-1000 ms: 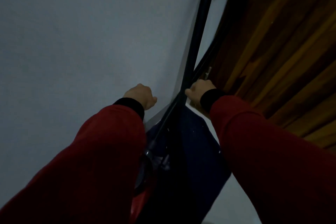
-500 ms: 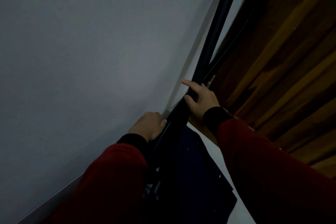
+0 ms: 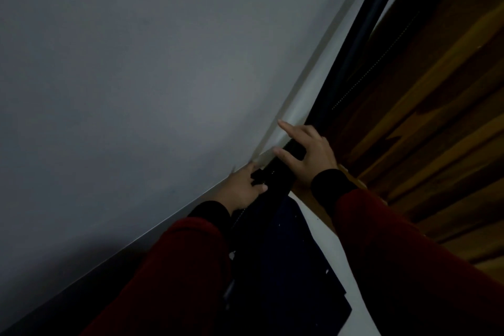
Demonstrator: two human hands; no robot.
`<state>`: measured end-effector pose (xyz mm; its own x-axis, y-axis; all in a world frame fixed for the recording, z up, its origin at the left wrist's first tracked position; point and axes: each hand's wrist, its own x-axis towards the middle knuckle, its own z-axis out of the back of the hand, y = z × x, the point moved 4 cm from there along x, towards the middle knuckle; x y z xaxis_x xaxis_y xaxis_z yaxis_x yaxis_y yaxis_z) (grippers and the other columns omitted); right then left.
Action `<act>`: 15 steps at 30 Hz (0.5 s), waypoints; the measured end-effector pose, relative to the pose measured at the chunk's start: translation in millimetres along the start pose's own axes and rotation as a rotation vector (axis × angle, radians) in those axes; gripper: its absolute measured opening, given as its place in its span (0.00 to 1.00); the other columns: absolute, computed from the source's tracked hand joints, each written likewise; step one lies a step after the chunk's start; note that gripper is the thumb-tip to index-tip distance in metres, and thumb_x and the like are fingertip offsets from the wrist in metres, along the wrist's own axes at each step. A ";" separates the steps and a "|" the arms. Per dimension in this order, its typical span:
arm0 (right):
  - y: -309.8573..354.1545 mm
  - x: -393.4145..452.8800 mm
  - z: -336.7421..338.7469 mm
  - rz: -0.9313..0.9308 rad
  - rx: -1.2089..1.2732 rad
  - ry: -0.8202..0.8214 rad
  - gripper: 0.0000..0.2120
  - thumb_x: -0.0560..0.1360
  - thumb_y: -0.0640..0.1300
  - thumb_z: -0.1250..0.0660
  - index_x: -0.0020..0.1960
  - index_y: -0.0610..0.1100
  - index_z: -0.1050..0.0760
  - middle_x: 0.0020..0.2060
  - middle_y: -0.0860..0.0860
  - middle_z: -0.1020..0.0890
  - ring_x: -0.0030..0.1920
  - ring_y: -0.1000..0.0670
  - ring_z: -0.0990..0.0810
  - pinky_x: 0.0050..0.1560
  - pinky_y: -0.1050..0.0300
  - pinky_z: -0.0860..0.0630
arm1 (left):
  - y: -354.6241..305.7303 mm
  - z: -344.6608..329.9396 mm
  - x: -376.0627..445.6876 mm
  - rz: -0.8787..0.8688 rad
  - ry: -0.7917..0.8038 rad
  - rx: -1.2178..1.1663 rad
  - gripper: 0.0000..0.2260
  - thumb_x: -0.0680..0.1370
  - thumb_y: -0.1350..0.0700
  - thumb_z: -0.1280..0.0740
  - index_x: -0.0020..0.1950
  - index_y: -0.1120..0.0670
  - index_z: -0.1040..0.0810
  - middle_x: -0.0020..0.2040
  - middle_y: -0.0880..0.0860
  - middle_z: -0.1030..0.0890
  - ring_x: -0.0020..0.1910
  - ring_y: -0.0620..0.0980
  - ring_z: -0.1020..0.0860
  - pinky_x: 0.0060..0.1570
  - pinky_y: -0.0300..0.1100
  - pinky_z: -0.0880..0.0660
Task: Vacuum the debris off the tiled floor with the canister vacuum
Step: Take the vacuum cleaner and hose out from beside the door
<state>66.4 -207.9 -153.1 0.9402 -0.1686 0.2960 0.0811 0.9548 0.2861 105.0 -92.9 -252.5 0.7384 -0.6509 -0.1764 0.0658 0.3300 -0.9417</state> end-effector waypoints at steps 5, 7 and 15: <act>-2.6 -14.7 13.7 -0.110 -0.030 -0.046 0.20 0.74 0.55 0.32 0.66 0.53 0.25 0.60 0.49 0.25 0.59 0.45 0.27 0.57 0.61 0.37 | 1.6 7.4 -8.0 0.031 -0.079 -0.221 0.30 0.79 0.61 0.35 0.77 0.54 0.44 0.74 0.56 0.34 0.71 0.51 0.33 0.59 0.34 0.37; -2.8 -18.4 17.8 -0.141 0.012 -0.061 0.22 0.74 0.57 0.32 0.67 0.55 0.27 0.58 0.49 0.24 0.58 0.45 0.26 0.59 0.57 0.31 | 3.5 11.2 -16.6 0.027 -0.093 -0.355 0.31 0.78 0.62 0.35 0.78 0.54 0.45 0.74 0.55 0.35 0.71 0.48 0.34 0.63 0.34 0.38; 12.8 -12.8 16.2 -0.262 0.117 0.129 0.36 0.74 0.61 0.36 0.76 0.62 0.51 0.72 0.44 0.32 0.71 0.41 0.36 0.75 0.45 0.44 | 2.8 16.9 -39.8 -0.088 -0.069 -0.575 0.23 0.77 0.69 0.36 0.71 0.55 0.31 0.67 0.52 0.26 0.64 0.47 0.27 0.66 0.42 0.31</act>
<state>50.1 -197.4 -138.5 0.9271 -0.3658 0.0820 0.2950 0.8468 0.4426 87.2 -54.6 -243.2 0.7901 -0.6063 -0.0898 -0.2314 -0.1595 -0.9597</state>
